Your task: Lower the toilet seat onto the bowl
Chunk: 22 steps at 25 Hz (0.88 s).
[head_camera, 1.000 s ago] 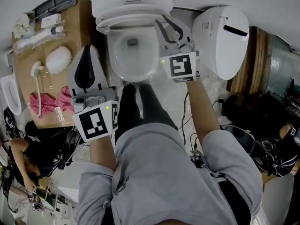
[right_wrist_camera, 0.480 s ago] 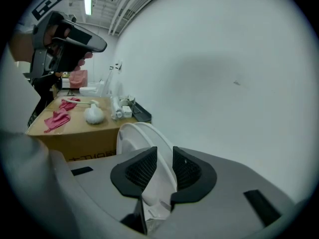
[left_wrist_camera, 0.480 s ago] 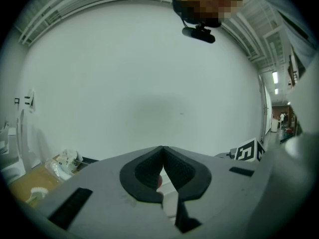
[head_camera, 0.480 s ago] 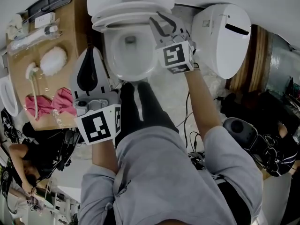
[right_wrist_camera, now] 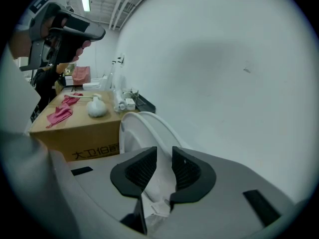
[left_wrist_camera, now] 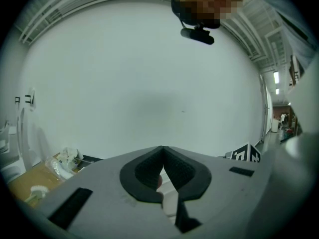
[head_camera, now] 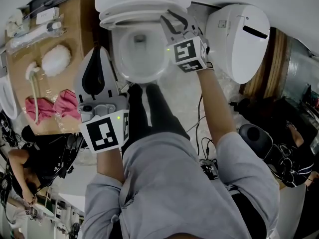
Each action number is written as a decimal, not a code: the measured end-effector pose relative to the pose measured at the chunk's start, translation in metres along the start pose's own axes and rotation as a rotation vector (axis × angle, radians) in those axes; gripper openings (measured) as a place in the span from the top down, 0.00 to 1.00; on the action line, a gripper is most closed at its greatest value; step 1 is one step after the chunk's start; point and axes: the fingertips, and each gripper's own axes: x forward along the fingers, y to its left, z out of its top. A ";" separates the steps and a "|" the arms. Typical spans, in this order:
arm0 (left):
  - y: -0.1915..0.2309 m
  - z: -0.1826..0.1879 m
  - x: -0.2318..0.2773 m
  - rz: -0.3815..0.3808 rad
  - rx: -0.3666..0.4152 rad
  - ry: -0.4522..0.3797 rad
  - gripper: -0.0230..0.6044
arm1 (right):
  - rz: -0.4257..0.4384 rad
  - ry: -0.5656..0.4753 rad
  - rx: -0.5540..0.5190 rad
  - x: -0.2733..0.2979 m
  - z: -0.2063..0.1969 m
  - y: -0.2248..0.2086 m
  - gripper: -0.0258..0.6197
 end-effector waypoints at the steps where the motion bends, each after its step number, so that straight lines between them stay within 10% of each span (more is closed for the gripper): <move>1: 0.000 -0.001 0.000 0.000 -0.002 0.002 0.96 | -0.002 -0.001 0.001 0.000 0.000 0.000 0.85; 22: -0.025 -0.039 -0.018 -0.021 -0.027 0.035 0.96 | 0.011 -0.023 0.005 -0.036 -0.016 0.033 0.87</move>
